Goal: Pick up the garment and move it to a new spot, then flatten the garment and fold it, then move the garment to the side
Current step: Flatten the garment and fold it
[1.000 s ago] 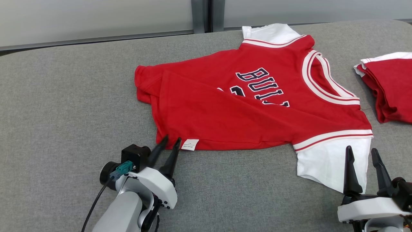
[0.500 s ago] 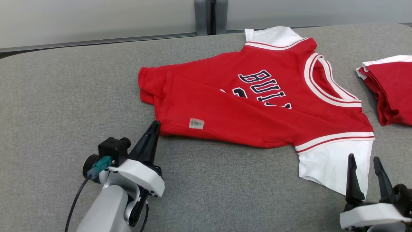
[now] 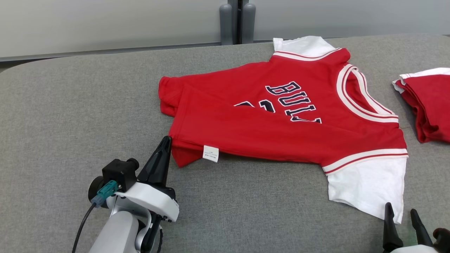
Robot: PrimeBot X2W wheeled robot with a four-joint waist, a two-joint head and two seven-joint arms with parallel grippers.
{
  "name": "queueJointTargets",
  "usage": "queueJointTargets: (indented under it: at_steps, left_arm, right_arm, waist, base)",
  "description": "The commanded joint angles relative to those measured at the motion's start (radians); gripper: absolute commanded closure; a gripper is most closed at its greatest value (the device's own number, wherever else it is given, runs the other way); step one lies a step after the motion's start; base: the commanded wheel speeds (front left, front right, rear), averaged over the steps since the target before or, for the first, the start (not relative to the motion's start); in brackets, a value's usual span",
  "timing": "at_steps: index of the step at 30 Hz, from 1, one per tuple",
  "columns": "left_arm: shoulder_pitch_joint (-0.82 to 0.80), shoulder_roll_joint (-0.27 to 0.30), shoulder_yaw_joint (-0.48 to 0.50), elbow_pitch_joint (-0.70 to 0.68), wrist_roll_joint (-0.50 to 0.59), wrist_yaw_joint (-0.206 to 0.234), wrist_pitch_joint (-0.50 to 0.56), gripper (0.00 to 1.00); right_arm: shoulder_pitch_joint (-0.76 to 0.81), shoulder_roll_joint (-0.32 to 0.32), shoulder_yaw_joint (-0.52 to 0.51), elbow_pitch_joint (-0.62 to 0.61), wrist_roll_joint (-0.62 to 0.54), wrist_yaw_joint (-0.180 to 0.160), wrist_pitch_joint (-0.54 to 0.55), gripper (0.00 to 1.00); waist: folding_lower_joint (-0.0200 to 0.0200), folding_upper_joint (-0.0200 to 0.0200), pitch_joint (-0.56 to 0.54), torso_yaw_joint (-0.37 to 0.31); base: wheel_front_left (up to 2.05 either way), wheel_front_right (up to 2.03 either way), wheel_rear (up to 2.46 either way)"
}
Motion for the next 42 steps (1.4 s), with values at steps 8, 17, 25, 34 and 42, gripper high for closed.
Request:
queueJointTargets:
  at_steps: [8, 17, 25, 34, 42]
  left_arm:
    - [0.015, 0.0, 0.002, -0.013, 0.009, -0.001, 0.0, 1.0]
    - [0.021, 0.0, 0.036, -0.078, 0.016, -0.001, 0.0, 1.0]
    - [-0.041, 0.035, 0.054, -0.266, -0.017, -0.001, -0.001, 1.0]
    - [-0.2, 0.088, 0.07, -0.396, -0.082, -0.001, 0.0, 1.0]
    - [-0.284, 0.074, 0.133, -0.463, -0.165, 0.047, 0.067, 1.0]
  right_arm:
    - [-0.032, 0.0, 0.04, 0.051, 0.029, 0.0, 0.055, 1.0]
    - [-0.074, -0.056, 0.105, -0.139, 0.02, 0.0, -0.023, 1.0]
    - [-0.223, -0.217, 0.189, -0.379, 0.028, 0.0, -0.036, 1.0]
    - [-0.461, -0.312, 0.195, -0.464, 0.096, 0.0, 0.102, 1.0]
    - [-0.554, -0.273, 0.122, -0.575, 0.221, 0.0, 0.28, 1.0]
  waist:
    - [0.0, 0.0, -0.01, 0.014]
    - [0.0, 0.0, -0.037, 0.029]
    - [0.0, 0.0, -0.076, 0.041]
    - [0.0, 0.0, -0.171, 0.062]
    - [0.0, 0.0, -0.222, 0.073]
  base:
    - [0.0, 0.0, 0.0]
    - [0.0, 0.0, 0.0]
    - [0.0, 0.0, 0.0]
    - [0.0, 0.0, 0.0]
    - [0.0, 0.0, 0.0]
